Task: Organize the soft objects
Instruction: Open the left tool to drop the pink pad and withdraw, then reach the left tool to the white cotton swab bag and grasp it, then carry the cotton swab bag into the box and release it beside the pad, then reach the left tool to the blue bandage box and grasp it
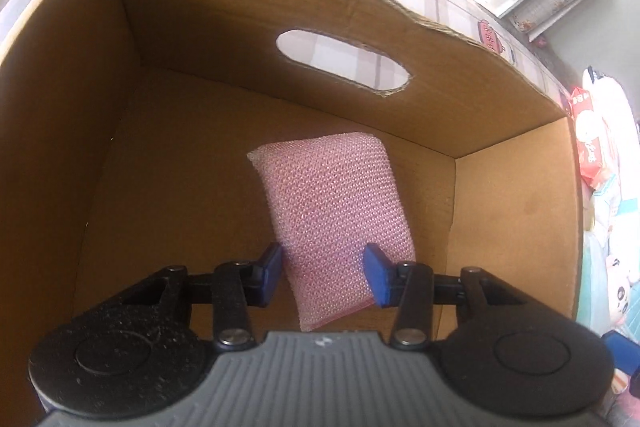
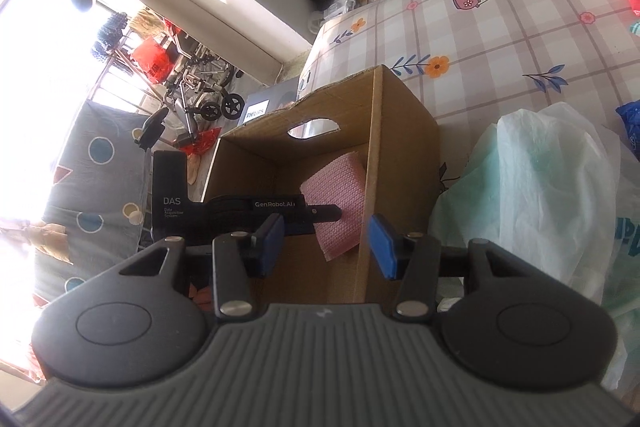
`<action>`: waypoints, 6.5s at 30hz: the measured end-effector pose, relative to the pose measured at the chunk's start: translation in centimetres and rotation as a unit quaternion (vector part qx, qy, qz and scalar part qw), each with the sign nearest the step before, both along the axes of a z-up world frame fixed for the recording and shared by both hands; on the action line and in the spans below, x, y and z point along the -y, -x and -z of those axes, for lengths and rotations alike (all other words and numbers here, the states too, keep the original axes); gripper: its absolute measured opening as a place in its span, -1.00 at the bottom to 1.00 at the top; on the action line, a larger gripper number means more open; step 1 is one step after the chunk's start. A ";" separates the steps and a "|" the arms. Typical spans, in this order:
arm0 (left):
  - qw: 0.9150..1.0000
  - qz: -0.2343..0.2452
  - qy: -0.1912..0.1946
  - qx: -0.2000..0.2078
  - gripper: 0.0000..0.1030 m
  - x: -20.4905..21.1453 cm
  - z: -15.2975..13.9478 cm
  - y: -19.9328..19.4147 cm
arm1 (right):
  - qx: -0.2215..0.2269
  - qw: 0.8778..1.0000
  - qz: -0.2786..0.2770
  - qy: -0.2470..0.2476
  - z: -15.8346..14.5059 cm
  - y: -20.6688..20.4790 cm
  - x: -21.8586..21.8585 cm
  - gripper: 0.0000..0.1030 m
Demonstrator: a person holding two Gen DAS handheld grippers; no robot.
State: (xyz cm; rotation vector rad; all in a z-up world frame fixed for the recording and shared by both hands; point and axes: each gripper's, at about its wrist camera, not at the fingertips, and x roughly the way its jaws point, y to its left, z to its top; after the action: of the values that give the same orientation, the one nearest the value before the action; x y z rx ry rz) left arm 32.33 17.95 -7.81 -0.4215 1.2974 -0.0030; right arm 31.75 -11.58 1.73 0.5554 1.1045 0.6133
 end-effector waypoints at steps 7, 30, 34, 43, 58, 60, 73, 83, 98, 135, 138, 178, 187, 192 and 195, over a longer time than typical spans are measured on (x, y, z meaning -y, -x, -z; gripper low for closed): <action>0.995 0.086 -0.025 0.033 -0.16 3.0 -0.8 -1.3 | -0.004 1.000 0.015 0.006 1.4 -0.9 1.1 -0.08; 0.995 0.056 -0.019 0.079 0.73 2.5 -6.8 1.6 | 0.006 0.998 0.052 0.023 2.3 1.0 5.9 -0.06; 0.991 0.056 -0.016 0.123 0.73 3.9 -10.0 2.9 | 0.047 0.995 0.071 0.046 0.2 2.2 9.3 -0.06; 0.976 0.125 0.003 0.177 0.75 14.9 -13.8 1.9 | 0.093 0.979 0.156 0.094 -2.2 2.9 18.8 -0.06; 0.968 0.228 0.011 0.105 0.24 33.1 -5.8 -6.9 | 0.021 0.978 0.164 0.128 2.2 -9.0 27.2 -0.09; 0.969 0.229 0.021 0.095 0.21 34.1 -4.7 -8.1 | 0.009 0.978 0.158 0.139 3.6 -11.7 27.2 -0.08; 0.977 0.198 0.055 0.061 0.05 36.7 -0.3 -12.9 | -0.005 0.977 0.098 0.188 8.1 -20.6 25.1 -0.08; 0.982 0.164 0.087 0.046 -0.43 36.2 1.3 -14.0 | -0.043 0.964 0.062 0.255 8.5 -22.3 22.0 -0.10; 0.977 0.169 0.078 0.100 -0.92 35.5 -2.2 -12.0 | -0.025 0.970 0.093 0.222 6.7 -20.0 22.9 -0.72; 0.994 0.003 -0.041 0.101 -0.94 -2.3 -11.1 4.7 | -0.050 0.997 -0.053 0.019 -2.4 -5.3 -14.5 -0.73; 0.995 -0.003 -0.050 0.082 -0.94 -3.2 -8.9 3.4 | -0.083 0.996 -0.038 0.018 0.8 -6.8 -16.2 -0.73; 0.984 0.019 -0.093 0.153 0.44 5.1 -12.2 2.2 | 0.074 0.996 0.024 0.054 -5.1 -2.7 -0.9 -0.23; 0.977 0.103 -0.042 0.181 0.52 16.9 -13.4 0.9 | 0.103 0.986 0.103 0.081 -6.5 -0.7 10.4 -0.20; 0.977 0.138 0.003 0.161 0.52 24.1 -11.5 -1.6 | 0.100 0.970 0.203 0.092 -5.4 0.1 22.6 -0.20; 0.976 0.149 0.036 0.153 0.48 28.3 -10.4 -3.4 | 0.097 0.960 0.240 0.105 -4.2 0.7 27.7 -0.20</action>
State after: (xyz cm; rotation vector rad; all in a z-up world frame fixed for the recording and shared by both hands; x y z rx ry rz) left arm 35.75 -10.38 2.55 -0.2715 1.0473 -0.3550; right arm 31.05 -39.30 5.95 0.5399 0.7973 0.1208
